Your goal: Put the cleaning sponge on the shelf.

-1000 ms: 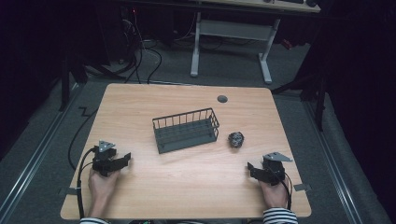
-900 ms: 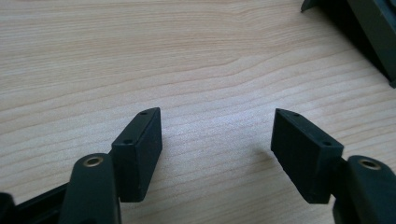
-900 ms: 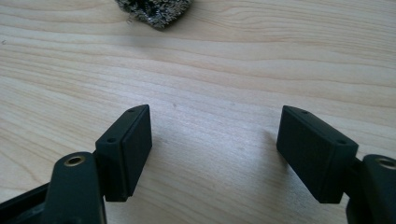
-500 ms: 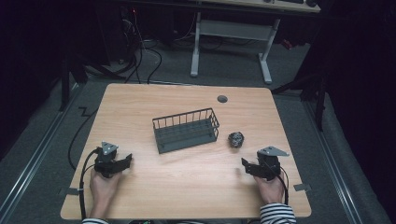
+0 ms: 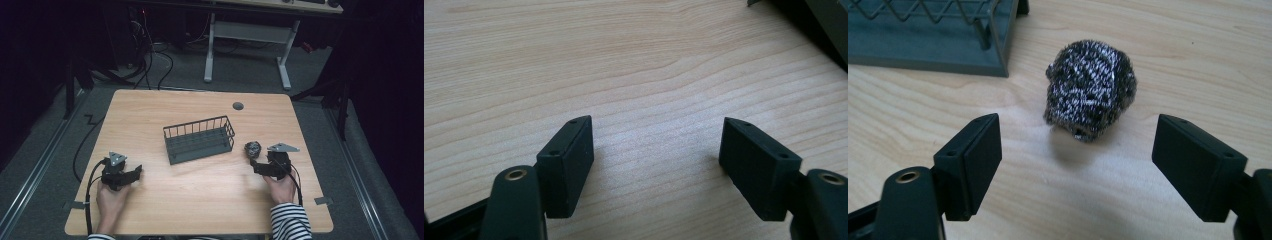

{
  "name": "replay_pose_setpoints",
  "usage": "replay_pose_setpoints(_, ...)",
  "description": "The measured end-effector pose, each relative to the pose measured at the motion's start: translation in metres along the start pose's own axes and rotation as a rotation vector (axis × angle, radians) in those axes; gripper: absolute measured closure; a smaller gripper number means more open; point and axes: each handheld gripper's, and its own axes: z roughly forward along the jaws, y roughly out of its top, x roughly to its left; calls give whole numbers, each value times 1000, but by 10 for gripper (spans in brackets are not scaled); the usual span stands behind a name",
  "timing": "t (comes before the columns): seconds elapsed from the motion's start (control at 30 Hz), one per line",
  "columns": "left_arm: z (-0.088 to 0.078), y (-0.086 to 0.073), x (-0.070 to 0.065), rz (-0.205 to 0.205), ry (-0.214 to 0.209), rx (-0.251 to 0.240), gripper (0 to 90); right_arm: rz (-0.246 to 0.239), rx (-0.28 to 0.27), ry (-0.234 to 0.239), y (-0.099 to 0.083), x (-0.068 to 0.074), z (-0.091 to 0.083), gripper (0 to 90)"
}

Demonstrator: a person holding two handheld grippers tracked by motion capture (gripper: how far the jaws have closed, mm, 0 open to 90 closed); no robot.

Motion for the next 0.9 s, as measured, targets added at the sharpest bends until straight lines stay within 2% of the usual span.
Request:
replay_pose_setpoints(0.4, 0, 0, 0, 1, 0, 0, 305, 17, 41, -13, 16, -3, 26, 164)
replay_pose_setpoints(0.63, 0, 0, 0, 1, -1, 0, 304, 44, 76, -19, 14, -6, 44, 166)
replay_pose_setpoints(0.7, 0, 0, 0, 1, -2, 1, 303, 49, 87, -17, 12, -6, 48, 185)
replay_pose_setpoints(0.77, 0, 0, 0, 0, -2, -1, 301, 59, 87, 9, 11, -6, 51, 211)
replay_pose_setpoints(0.9, 0, 0, 0, 0, -3, -1, 300, 46, 91, 3, 11, -3, 54, 288)
